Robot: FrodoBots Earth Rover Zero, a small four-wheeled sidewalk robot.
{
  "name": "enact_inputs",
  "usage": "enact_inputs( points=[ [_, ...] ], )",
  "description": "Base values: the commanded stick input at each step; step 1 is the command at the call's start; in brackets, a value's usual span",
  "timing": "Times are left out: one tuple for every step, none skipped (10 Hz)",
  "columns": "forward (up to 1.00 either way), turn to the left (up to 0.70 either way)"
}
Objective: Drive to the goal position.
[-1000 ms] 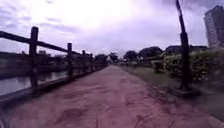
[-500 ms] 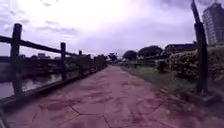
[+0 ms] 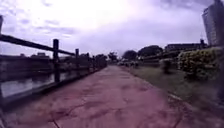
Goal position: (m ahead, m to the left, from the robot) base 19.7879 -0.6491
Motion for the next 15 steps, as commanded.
enact_inputs(
  points=[
    [1.0, 0.0],
    [1.0, 0.0],
    [1.0, 0.0],
    [1.0, 0.0],
    [1.0, 0.0],
    [1.0, 0.0],
    [1.0, 0.0],
    [1.0, 0.0],
    [1.0, 0.0],
    [1.0, 0.0],
    [1.0, 0.0],
    [1.0, 0.0],
    [1.0, 0.0],
    [1.0, 0.0],
    [1.0, 0.0]
  ],
)
